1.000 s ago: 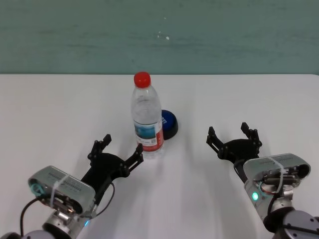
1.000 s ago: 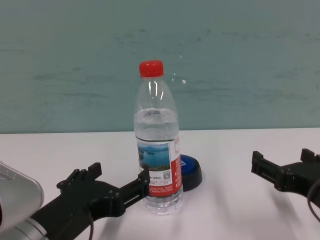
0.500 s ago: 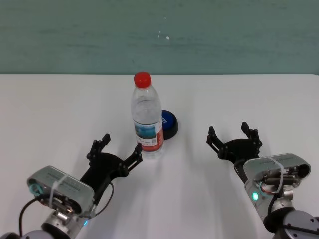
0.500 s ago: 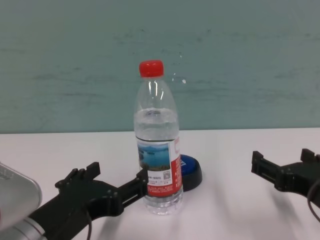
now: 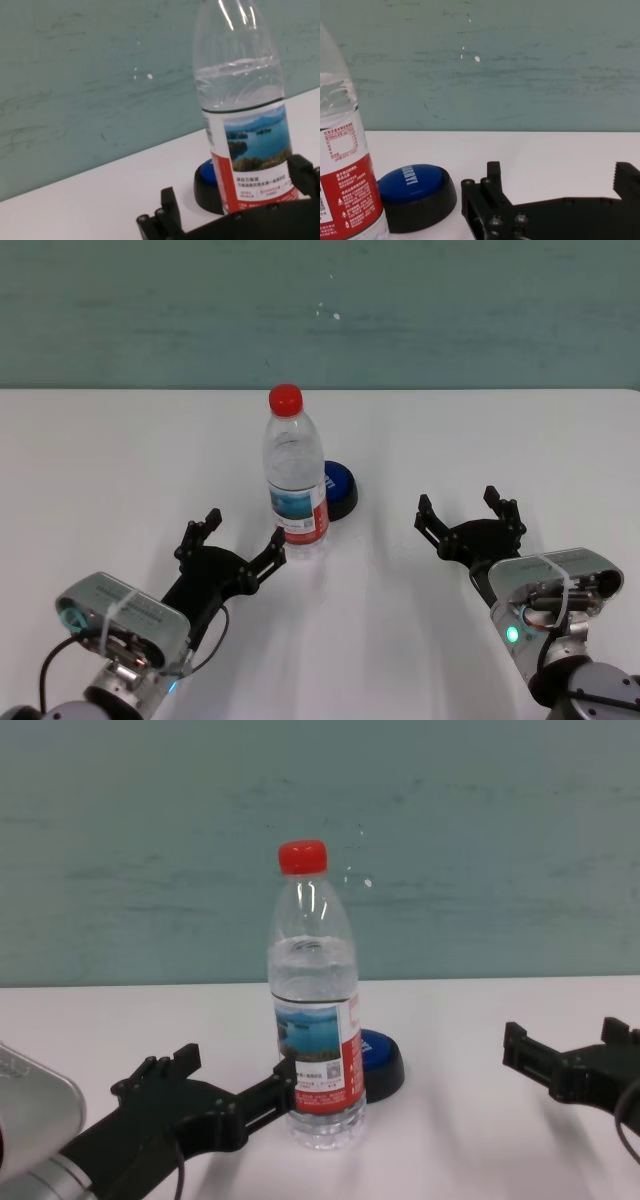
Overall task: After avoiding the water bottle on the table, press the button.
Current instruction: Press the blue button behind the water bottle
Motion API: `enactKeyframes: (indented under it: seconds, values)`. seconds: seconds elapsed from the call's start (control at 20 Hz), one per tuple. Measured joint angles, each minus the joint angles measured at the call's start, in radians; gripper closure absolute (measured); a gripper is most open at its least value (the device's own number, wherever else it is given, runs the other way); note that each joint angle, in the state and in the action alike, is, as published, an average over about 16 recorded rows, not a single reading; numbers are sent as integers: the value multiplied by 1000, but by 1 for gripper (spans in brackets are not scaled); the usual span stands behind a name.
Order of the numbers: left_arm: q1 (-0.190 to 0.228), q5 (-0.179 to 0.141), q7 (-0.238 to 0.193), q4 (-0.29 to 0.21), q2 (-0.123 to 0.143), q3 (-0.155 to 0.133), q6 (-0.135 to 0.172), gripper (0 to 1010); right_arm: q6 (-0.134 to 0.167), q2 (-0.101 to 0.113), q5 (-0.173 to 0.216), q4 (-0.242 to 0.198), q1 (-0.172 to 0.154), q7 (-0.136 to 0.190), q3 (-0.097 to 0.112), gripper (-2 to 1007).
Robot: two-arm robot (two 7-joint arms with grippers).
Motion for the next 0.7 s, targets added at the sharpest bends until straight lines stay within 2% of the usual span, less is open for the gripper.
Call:
enactKeyframes:
  seconds: [0.7]
  values:
    - [-2, 2, 2, 0, -2, -1, 1, 0, 0, 0, 0, 0, 0, 0, 0, 1]
